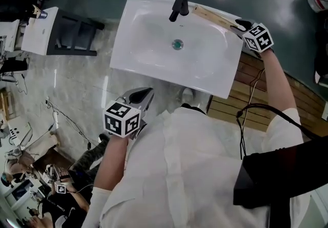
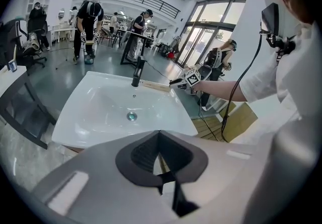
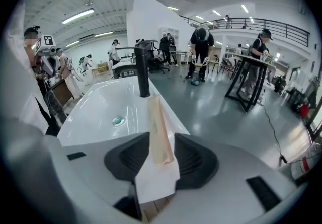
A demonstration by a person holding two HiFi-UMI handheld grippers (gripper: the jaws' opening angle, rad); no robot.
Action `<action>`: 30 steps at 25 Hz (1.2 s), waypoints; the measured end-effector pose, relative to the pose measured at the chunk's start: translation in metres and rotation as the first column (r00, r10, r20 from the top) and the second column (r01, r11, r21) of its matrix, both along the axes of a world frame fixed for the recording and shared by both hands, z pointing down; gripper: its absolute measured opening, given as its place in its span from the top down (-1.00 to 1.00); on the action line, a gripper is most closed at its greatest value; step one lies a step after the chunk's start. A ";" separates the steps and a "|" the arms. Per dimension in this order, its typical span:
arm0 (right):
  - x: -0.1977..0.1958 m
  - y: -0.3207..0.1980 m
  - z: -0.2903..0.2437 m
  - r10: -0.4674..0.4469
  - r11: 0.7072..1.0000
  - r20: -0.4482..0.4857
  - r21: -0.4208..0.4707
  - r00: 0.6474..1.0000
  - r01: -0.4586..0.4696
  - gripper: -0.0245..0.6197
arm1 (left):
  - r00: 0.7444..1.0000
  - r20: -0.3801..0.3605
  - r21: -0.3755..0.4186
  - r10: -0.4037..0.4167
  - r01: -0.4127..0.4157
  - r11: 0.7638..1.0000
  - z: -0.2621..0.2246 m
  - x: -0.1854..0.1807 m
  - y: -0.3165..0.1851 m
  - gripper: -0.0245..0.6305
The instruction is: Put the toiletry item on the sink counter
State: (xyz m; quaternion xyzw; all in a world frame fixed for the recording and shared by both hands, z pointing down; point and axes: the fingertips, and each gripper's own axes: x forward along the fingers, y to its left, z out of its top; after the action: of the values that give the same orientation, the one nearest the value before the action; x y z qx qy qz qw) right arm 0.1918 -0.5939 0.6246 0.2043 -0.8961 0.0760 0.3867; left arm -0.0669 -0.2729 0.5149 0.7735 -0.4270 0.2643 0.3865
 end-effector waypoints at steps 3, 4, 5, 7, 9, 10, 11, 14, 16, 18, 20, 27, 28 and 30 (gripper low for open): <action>0.002 0.016 -0.006 0.054 0.998 0.016 0.011 0.998 -0.054 0.52 | 1.000 -0.001 0.013 0.013 -0.013 1.000 0.002 -0.002 0.012 0.91; 0.002 0.022 -0.011 0.075 0.997 0.028 0.016 0.997 -0.076 0.52 | 1.000 -0.004 0.019 0.016 -0.016 1.000 0.001 -0.004 0.015 0.91; 0.002 0.027 -0.019 0.098 0.995 0.044 0.020 0.994 -0.099 0.52 | 1.000 -0.007 0.028 0.022 -0.022 0.999 -0.001 -0.007 0.016 0.91; 0.003 0.040 -0.039 0.142 0.989 0.079 0.027 0.987 -0.145 0.52 | 0.999 -0.022 0.045 0.037 -0.036 0.998 -0.006 -0.009 0.018 0.91; 0.002 0.063 -0.055 0.179 0.983 0.104 0.028 0.978 -0.183 0.57 | 0.998 -0.040 0.060 0.053 -0.051 0.997 -0.011 -0.009 0.025 0.91; 0.001 0.075 -0.062 0.196 0.979 0.114 0.031 0.974 -0.200 0.61 | 0.997 -0.048 0.069 0.065 -0.062 0.996 -0.014 -0.009 0.028 0.91; -0.001 0.087 -0.068 0.212 0.975 0.125 0.034 0.969 -0.218 0.67 | 0.996 -0.052 0.079 0.079 -0.075 0.994 -0.017 -0.009 0.031 0.91; -0.013 0.126 -0.083 0.261 0.964 0.165 0.014 0.951 -0.267 0.84 | 0.991 -0.061 0.104 0.119 -0.112 0.988 -0.026 -0.012 0.041 0.91; -0.024 0.157 -0.087 0.290 0.957 0.182 -0.020 0.940 -0.291 0.87 | 0.988 -0.070 0.112 0.140 -0.132 0.985 -0.029 -0.016 0.050 0.91; -0.039 0.188 -0.088 0.311 0.950 0.194 -0.053 0.930 -0.307 0.90 | 0.984 -0.077 0.118 0.162 -0.153 0.981 -0.030 -0.019 0.058 0.91; -0.055 0.220 -0.088 0.326 0.946 0.201 -0.075 0.924 -0.317 0.90 | 0.979 -0.079 0.125 0.188 -0.177 0.976 -0.029 -0.022 0.066 0.91; -0.103 0.327 -0.096 0.392 0.919 0.233 -0.146 0.890 -0.366 0.90 | 0.958 -0.100 0.161 0.268 -0.250 0.955 -0.038 -0.027 0.103 0.91; -0.109 0.341 -0.098 0.402 0.914 0.242 -0.156 0.883 -0.374 0.90 | 0.955 -0.101 0.165 0.278 -0.259 0.952 -0.040 -0.029 0.109 0.91; -0.121 0.365 -0.102 0.418 0.907 0.255 -0.171 0.872 -0.385 0.90 | 0.951 -0.103 0.172 0.293 -0.273 0.947 -0.041 -0.032 0.119 0.91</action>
State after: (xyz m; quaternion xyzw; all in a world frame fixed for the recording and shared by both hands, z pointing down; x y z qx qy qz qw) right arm 0.0711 -0.2286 0.5222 0.3503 -0.8744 0.2345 0.2402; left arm -0.0989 -0.1534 0.4734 0.8698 -0.3052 0.2333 0.3095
